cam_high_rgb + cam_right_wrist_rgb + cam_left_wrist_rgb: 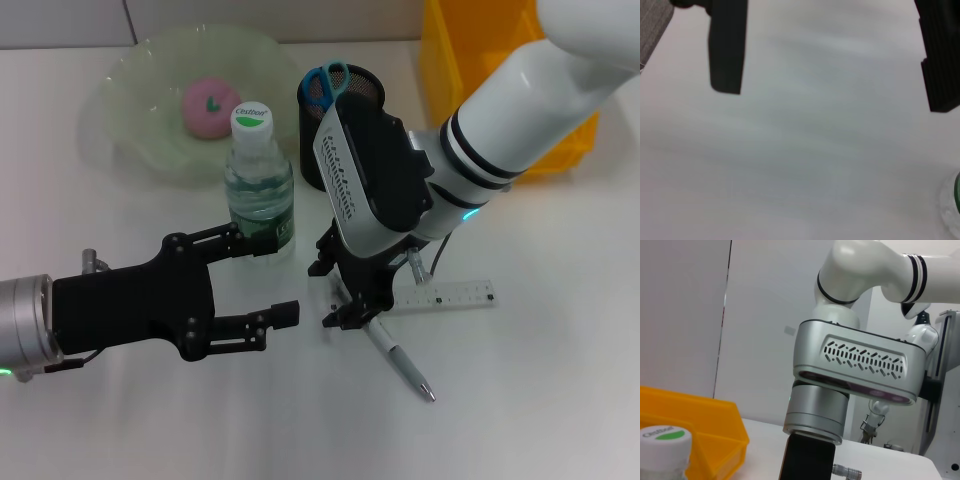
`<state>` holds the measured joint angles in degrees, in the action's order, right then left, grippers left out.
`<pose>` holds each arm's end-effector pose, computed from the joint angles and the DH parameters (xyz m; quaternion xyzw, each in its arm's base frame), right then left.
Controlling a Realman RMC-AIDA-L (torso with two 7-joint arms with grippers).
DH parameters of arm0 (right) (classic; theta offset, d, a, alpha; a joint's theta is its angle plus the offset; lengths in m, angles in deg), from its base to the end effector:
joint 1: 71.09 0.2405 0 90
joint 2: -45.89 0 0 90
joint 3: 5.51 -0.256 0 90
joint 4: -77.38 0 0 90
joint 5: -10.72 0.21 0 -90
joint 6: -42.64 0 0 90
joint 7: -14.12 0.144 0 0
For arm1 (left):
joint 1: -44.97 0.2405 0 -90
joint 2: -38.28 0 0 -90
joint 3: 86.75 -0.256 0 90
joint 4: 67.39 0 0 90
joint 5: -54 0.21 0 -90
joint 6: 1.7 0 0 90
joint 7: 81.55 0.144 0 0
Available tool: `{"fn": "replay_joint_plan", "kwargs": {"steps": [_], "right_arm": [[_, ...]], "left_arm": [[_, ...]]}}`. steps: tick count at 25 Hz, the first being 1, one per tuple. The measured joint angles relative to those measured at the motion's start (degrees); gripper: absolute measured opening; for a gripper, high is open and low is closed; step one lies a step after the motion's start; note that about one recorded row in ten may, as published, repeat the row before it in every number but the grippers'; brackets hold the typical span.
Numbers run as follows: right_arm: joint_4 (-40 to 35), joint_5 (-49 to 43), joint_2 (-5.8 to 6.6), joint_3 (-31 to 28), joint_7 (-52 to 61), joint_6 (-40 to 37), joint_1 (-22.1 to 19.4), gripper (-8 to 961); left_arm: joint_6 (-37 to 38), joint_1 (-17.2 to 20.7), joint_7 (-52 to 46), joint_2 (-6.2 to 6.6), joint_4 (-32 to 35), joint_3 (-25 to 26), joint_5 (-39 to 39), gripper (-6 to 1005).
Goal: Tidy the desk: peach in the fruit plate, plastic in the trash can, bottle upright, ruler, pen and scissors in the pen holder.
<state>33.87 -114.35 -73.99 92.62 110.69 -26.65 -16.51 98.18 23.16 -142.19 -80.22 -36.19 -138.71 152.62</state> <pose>0.1270 0.3627 -0.1176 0.9792 0.1298 0.1545 0.0221 -0.2646 0.2650 -0.0175 -0.9307 -0.1116 -0.3400 0.0761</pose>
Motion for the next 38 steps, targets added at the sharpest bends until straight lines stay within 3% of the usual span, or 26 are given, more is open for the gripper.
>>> {"fn": "replay_joint_plan", "kwargs": {"steps": [15,27,33,36,38], "right_arm": [[1.15,0.0,0.0,0.66,0.09,0.0,0.06,595],[-0.01,0.0,0.01,0.16,0.25,-1.26,-0.82,384],[-8.34,-0.15,0.43,-0.73,1.67,-4.02,-5.66,379],[-16.93,-0.64,0.59,-6.41,2.3,-8.17,-10.55,380],[-19.04,-0.63,0.61,-8.18,2.3,-9.14,-11.74,381]], "left_arm": [[-0.3,-0.07,-0.17,0.03,-0.01,0.2,-0.02,800],[-0.29,0.08,-0.18,0.03,-0.01,0.29,-0.01,800],[-0.09,0.33,0.03,0.07,-0.01,0.29,-0.01,800],[0.19,0.43,0.05,0.12,0.05,0.29,-0.01,800],[0.22,0.39,-0.03,0.12,0.13,0.29,-0.01,800]]}}
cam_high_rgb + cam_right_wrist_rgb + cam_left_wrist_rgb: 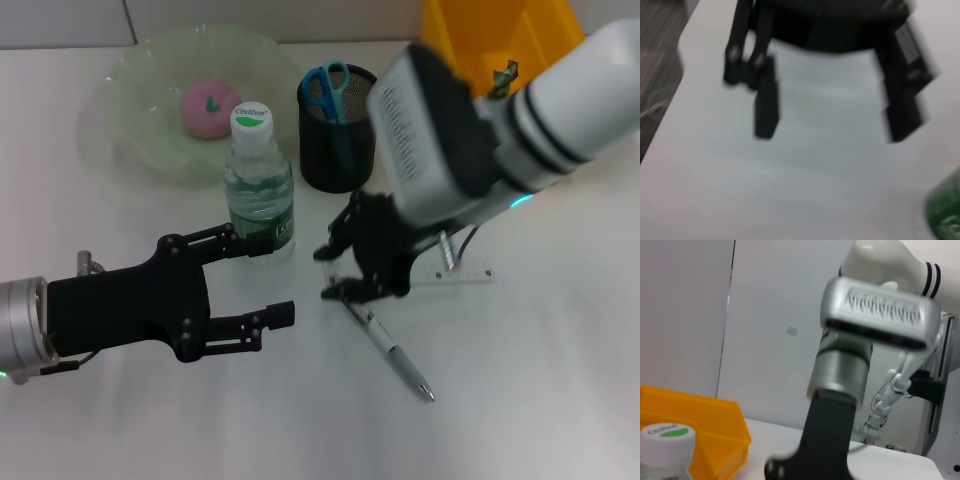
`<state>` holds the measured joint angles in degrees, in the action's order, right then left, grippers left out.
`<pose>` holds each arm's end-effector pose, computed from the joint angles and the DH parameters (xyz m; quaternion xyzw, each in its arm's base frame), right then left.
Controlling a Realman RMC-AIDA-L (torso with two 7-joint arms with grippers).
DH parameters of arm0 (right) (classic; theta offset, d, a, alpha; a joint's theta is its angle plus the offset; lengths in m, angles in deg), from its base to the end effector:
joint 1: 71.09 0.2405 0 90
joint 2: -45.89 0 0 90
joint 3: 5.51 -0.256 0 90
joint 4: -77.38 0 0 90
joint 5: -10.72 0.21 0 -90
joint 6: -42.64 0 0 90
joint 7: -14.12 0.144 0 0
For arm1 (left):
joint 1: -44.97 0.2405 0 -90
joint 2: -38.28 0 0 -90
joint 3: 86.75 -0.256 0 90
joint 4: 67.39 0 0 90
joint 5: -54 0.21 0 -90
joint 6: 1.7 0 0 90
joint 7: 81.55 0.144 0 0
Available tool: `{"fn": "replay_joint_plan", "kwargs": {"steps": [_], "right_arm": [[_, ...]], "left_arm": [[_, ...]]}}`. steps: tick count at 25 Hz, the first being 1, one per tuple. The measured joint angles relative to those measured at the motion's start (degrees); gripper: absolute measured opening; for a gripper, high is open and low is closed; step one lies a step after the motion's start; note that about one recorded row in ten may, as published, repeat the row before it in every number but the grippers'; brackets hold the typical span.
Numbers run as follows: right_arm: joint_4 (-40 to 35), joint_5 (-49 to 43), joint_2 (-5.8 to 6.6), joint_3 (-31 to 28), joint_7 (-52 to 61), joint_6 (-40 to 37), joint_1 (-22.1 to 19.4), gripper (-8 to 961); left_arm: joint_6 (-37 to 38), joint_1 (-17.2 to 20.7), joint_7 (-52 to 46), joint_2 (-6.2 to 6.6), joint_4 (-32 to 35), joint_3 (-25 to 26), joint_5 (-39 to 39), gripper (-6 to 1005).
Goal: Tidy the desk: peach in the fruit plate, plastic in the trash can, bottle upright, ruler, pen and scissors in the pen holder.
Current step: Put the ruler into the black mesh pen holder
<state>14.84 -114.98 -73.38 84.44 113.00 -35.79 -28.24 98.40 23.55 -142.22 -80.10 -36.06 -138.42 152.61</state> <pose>0.1215 0.3502 -0.0740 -0.9918 -0.1002 -0.0794 0.0066 -0.2666 0.2636 -0.0157 -0.9300 -0.1136 -0.3406 0.0788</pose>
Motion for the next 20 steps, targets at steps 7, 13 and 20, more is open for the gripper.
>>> {"fn": "replay_joint_plan", "kwargs": {"steps": [7,13,20], "right_arm": [[-12.27,8.01,-0.01,-16.17,0.07,-5.2,-9.98,383],[-6.57,28.97,-0.09,-28.39,-5.97,-0.45,-15.85,386],[14.74,58.99,0.04,-29.25,-26.39,3.04,-15.02,388]], "left_arm": [[0.17,-0.18,-0.12,0.03,0.36,0.01,-0.1,800],[0.2,-0.43,-0.14,0.08,0.39,0.04,-0.15,800],[0.07,-0.87,0.34,0.04,0.39,0.78,-0.28,800]]}}
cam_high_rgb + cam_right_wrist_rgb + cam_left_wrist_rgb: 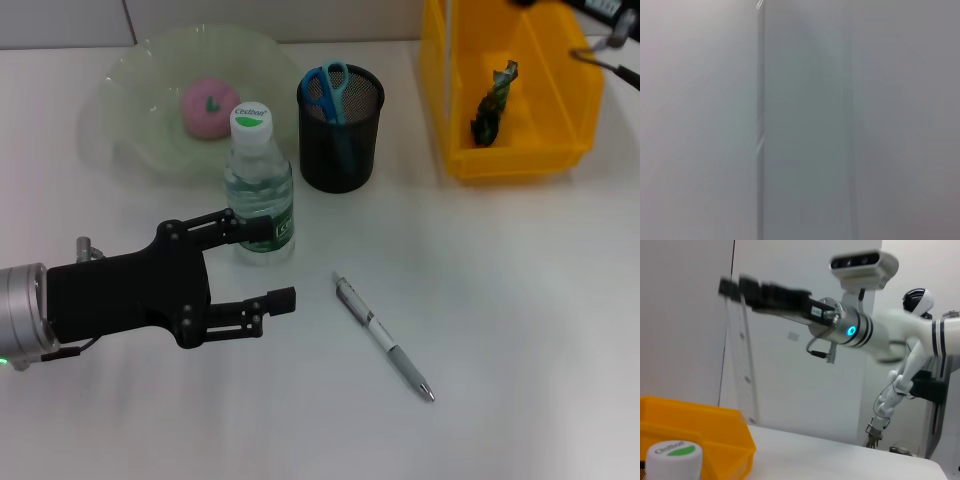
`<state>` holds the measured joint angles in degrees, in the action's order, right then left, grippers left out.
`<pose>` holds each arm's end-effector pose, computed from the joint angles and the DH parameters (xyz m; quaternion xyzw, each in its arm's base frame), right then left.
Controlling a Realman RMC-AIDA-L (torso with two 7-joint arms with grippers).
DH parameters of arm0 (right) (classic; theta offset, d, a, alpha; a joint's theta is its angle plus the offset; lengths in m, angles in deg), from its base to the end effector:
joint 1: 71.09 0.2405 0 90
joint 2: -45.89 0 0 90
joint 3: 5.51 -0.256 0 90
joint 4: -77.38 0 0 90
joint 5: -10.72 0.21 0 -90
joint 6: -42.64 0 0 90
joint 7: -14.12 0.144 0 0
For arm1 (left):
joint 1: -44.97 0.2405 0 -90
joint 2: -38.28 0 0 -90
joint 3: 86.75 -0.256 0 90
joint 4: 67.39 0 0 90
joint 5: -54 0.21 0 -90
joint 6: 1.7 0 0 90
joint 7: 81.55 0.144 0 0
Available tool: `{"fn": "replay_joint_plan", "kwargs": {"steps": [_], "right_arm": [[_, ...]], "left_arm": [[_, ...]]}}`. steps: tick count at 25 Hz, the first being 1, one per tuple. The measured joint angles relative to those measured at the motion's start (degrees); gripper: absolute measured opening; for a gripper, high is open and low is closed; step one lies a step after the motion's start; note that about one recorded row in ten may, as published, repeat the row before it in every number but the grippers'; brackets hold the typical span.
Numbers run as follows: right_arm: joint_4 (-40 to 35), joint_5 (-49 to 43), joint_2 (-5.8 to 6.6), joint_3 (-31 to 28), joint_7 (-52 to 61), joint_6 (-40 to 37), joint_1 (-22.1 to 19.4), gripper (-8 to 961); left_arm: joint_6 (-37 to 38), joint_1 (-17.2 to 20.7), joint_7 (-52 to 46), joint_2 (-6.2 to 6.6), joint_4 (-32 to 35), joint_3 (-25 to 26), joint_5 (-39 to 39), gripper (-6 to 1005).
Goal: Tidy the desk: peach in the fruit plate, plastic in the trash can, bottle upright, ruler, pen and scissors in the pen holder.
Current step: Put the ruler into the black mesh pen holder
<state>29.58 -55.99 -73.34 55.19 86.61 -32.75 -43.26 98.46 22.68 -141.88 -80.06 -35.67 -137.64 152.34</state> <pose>0.1733 0.3788 0.0510 -0.8397 0.1026 0.4578 0.2736 -0.2624 0.2699 -0.0123 -0.9294 -0.1017 -0.3442 0.0857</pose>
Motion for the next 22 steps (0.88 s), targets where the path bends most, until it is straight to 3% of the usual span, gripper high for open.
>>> {"fn": "replay_joint_plan", "kwargs": {"steps": [6,8,9,13,22], "right_arm": [[21.89,18.12,-0.16,0.26,-13.64,-1.88,8.93,391],[29.07,22.57,-0.33,0.34,-16.77,-1.27,13.67,391],[29.07,22.57,-0.33,0.34,-16.77,-1.27,13.67,392],[34.77,24.08,-0.61,0.21,-17.5,4.82,20.12,393],[38.83,24.22,-0.65,1.1,-19.79,12.68,24.61,397]], "left_arm": [[0.03,-0.03,0.67,-0.1,-0.1,0.01,0.0,800],[0.13,0.14,1.29,-0.13,-0.26,0.01,0.0,800],[0.13,0.14,1.29,-0.13,-0.26,0.01,0.0,800],[0.44,0.61,1.62,-0.08,-0.27,-0.14,0.01,800],[1.62,1.23,2.55,0.02,-0.31,0.03,0.02,799]]}}
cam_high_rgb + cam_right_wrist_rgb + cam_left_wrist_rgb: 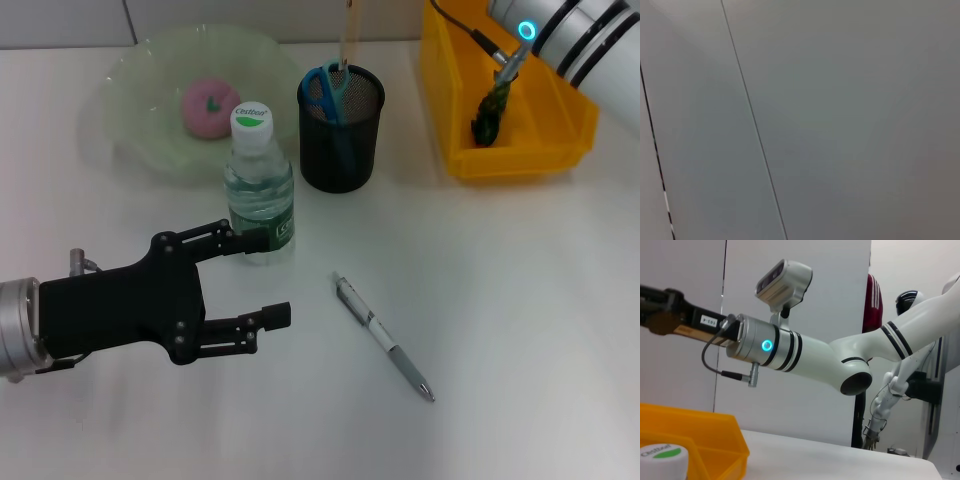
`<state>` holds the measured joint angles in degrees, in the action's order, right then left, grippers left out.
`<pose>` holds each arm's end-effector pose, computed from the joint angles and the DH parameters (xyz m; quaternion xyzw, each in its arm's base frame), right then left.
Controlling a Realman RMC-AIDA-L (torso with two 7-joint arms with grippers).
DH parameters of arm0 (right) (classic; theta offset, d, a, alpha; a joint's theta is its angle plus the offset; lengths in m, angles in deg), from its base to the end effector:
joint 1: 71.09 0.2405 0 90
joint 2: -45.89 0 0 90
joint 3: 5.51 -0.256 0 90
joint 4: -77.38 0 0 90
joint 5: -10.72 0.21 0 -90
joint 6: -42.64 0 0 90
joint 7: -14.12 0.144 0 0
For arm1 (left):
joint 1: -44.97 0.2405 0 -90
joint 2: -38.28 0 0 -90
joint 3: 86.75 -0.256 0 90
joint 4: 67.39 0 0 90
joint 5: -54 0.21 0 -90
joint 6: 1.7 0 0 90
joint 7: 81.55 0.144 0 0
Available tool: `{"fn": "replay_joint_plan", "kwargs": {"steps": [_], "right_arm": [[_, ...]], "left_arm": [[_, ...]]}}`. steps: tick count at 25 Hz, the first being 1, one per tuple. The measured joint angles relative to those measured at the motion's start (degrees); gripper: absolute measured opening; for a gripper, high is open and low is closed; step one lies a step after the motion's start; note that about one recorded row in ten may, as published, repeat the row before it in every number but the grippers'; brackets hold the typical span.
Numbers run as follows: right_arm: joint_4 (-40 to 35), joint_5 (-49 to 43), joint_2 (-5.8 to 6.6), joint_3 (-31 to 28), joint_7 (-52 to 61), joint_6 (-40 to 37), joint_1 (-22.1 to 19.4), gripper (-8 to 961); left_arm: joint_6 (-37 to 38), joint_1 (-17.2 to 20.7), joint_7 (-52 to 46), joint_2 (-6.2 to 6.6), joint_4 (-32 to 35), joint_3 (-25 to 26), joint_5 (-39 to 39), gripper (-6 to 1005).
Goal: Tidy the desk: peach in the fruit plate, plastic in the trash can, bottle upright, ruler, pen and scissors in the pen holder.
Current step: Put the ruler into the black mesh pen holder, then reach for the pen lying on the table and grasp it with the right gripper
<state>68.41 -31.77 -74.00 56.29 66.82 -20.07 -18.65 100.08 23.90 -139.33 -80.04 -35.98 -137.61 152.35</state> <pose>0.1405 0.4467 -0.0258 -0.7861 0.2269 0.4747 0.3243 -0.2662 0.2606 -0.0118 -0.9286 -0.0885 -0.3499 0.0858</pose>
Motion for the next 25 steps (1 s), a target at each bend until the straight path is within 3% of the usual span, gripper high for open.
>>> {"fn": "replay_joint_plan", "kwargs": {"steps": [16,19,25], "right_arm": [[1.36,-0.35,0.01,4.56,1.08,3.7,1.9,403],[1.37,-0.35,0.01,4.86,1.42,3.71,1.91,488],[-2.5,-0.46,0.25,8.6,6.87,3.19,-0.6,535]], "left_arm": [[0.0,-0.03,0.08,0.03,0.35,-0.02,0.03,799],[0.0,-0.01,0.07,0.09,0.33,-0.02,0.06,799],[0.17,0.16,0.05,0.11,0.34,-0.02,0.03,799]]}}
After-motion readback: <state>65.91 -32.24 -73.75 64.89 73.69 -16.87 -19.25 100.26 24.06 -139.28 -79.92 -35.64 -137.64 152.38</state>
